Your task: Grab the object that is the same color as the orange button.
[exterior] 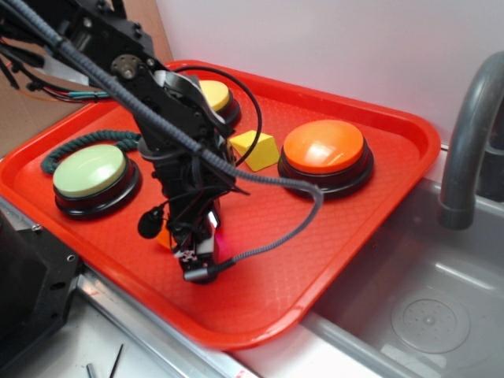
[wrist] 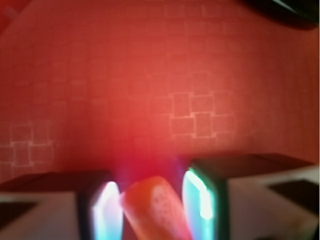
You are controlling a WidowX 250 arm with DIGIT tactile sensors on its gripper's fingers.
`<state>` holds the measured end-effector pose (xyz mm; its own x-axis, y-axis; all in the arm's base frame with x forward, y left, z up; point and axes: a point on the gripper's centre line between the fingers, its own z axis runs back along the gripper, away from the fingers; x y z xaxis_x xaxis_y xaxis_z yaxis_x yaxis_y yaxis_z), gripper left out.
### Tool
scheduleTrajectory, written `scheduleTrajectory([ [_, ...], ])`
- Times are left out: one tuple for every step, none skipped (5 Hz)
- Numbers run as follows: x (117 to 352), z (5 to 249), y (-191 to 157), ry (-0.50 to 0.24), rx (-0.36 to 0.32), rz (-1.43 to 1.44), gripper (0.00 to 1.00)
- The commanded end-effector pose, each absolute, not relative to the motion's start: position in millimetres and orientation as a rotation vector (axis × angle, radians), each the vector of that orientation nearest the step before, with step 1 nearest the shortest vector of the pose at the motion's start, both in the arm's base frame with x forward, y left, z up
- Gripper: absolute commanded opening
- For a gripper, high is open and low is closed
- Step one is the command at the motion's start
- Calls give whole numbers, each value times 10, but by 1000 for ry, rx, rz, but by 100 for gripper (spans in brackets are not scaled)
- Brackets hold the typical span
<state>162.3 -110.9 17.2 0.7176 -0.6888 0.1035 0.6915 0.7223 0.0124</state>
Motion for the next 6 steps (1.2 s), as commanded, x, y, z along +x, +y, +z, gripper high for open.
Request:
scheduleTrajectory([
  [1612, 394, -1058, -72, -48, -716, 0],
  [1635, 896, -1074, -52, 35, -525, 0],
  [1619, 1319, -1121, -40, 52, -349, 0],
  [1578, 1756, -1147, -7, 184, -193, 0],
  [1522, 2077, -1015, -7, 8, -85, 0],
  [1423, 2152, -835, -18, -32, 73, 0],
])
